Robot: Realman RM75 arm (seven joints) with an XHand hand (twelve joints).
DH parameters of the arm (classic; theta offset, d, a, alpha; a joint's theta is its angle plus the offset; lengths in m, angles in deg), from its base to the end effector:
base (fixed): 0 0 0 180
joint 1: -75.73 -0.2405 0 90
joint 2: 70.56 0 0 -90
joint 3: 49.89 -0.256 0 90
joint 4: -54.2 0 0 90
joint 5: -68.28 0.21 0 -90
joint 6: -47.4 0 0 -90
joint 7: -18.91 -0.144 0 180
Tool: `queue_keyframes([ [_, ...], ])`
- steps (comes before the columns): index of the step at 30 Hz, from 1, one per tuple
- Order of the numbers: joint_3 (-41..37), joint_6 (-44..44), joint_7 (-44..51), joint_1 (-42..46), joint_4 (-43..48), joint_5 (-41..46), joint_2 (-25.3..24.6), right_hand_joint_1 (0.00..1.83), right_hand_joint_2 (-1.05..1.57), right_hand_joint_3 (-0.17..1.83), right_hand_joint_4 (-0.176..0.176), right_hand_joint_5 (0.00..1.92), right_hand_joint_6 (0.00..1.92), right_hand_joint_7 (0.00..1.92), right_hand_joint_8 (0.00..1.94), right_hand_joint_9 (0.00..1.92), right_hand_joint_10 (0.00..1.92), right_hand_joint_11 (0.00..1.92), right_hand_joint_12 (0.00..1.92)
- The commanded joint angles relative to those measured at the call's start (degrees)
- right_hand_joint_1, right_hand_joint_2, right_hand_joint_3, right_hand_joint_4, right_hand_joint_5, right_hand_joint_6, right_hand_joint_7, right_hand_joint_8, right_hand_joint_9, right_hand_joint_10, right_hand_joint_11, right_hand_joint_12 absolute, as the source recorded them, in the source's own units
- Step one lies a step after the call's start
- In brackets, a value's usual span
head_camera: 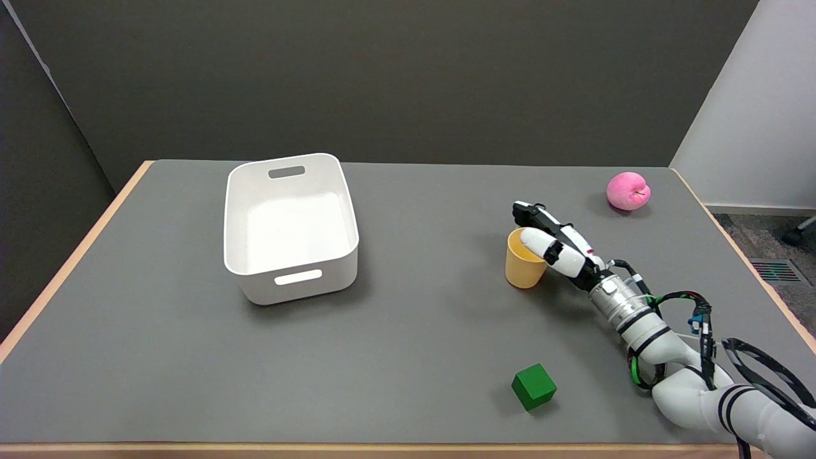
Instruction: Pick up the cup.
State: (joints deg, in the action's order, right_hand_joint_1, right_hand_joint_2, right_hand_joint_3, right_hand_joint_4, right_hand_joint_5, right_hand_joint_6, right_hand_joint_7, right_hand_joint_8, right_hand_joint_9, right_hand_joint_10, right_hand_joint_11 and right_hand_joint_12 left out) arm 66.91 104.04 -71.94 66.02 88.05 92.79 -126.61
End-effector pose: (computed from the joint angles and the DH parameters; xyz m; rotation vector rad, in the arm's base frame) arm -0.3521 -0.3113 0.4263 1.4652 -0.9422 0.9770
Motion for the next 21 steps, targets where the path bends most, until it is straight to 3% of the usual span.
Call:
queue_keyframes([
  [1, 0.8, 1.5, -0.3, -0.8, -0.8, -1.1, 0.4, 0.3, 0.51, 0.93, -0.142, 0.07, 0.42, 0.07, 0.32, 0.02, 0.51, 0.0, 0.84],
  [7, 0.3, 1.3, -5.7, -1.0, -1.5, -7.1, 2.1, 0.52, 0.53, 0.91, -0.143, 0.04, 0.32, 0.02, 0.18, 0.0, 0.25, 0.0, 0.63],
  [10, 0.3, 1.7, -7.0, -1.2, -2.6, -8.1, 2.1, 0.67, 0.55, 0.9, -0.132, 0.0, 0.07, 0.0, 0.0, 0.0, 0.0, 0.0, 0.36],
  [14, 0.2, 1.7, -7.1, -1.4, -3.0, -8.4, 2.1, 0.85, 0.55, 0.86, -0.122, 0.0, 0.0, 0.0, 0.0, 0.0, 0.0, 0.0, 0.21],
  [21, 0.2, 1.9, -7.1, -1.5, -3.5, -8.4, 2.3, 0.87, 0.54, 0.84, -0.118, 0.0, 0.0, 0.0, 0.0, 0.0, 0.0, 0.0, 0.17],
])
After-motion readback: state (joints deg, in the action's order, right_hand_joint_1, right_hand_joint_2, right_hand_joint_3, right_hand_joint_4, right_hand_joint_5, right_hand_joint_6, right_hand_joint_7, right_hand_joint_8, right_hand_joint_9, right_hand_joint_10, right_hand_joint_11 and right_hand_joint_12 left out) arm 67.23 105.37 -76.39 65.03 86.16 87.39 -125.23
